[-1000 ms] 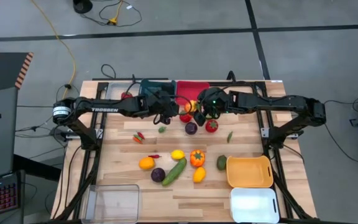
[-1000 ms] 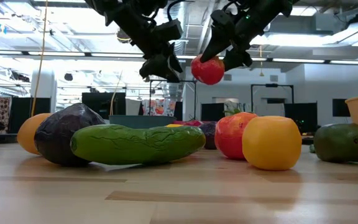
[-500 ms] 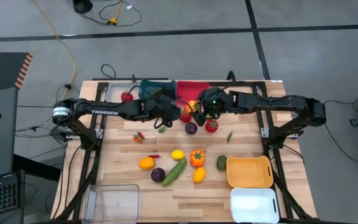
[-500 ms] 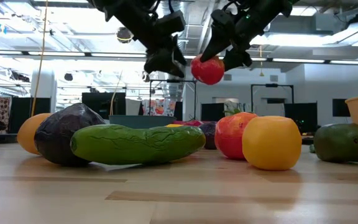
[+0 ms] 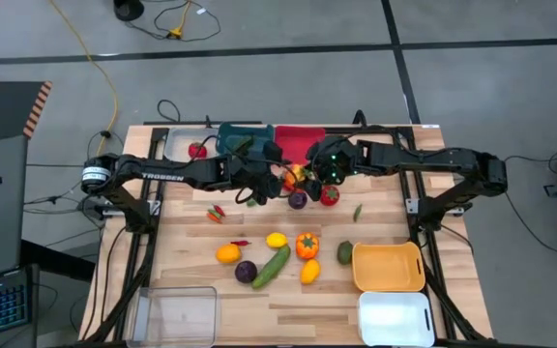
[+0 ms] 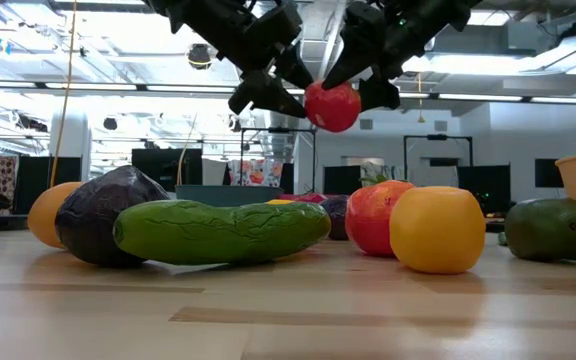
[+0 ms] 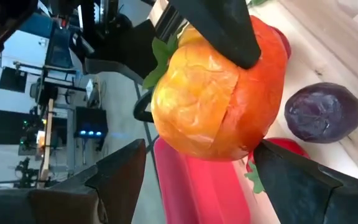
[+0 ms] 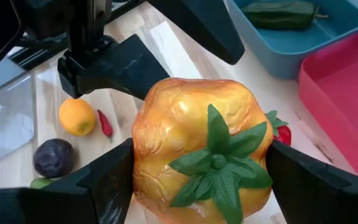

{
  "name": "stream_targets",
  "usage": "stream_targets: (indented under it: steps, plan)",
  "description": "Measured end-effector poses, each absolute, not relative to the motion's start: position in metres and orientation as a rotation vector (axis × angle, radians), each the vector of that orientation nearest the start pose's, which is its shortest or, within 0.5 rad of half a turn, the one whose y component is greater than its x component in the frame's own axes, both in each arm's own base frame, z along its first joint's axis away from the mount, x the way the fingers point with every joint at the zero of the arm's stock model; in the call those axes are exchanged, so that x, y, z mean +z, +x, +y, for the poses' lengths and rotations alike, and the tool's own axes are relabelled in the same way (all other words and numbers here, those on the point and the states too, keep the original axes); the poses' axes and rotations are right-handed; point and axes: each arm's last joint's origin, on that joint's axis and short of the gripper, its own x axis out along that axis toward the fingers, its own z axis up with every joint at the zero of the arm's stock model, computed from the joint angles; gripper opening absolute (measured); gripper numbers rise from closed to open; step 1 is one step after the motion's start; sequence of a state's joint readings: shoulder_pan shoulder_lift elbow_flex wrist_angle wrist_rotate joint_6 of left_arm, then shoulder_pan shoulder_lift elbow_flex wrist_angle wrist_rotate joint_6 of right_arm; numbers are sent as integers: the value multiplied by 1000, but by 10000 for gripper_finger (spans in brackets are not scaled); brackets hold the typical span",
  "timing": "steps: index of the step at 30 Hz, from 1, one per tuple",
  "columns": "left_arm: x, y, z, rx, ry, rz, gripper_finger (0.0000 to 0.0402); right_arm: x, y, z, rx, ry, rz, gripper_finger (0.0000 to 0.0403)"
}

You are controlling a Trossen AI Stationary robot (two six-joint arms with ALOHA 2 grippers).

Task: Sort produce into baskets
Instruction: Put the orange tomato into the top transparent bin

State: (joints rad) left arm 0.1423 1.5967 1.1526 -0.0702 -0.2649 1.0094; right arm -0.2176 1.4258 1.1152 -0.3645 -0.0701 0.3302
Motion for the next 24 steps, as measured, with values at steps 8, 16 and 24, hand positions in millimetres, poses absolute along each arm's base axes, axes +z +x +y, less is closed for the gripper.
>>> stream_targets:
  steps: [8, 16, 24]
  plan:
    - [270, 355, 48, 5, 1071, 629, 284, 287, 302, -63, -200, 402, 646, 341]
    - [269, 355, 45, -92, 1083, 574, 284, 287, 303, -62, -158, 378, 653, 342]
    - [269, 355, 45, -110, 1108, 566, 284, 287, 303, -62, -152, 359, 647, 344]
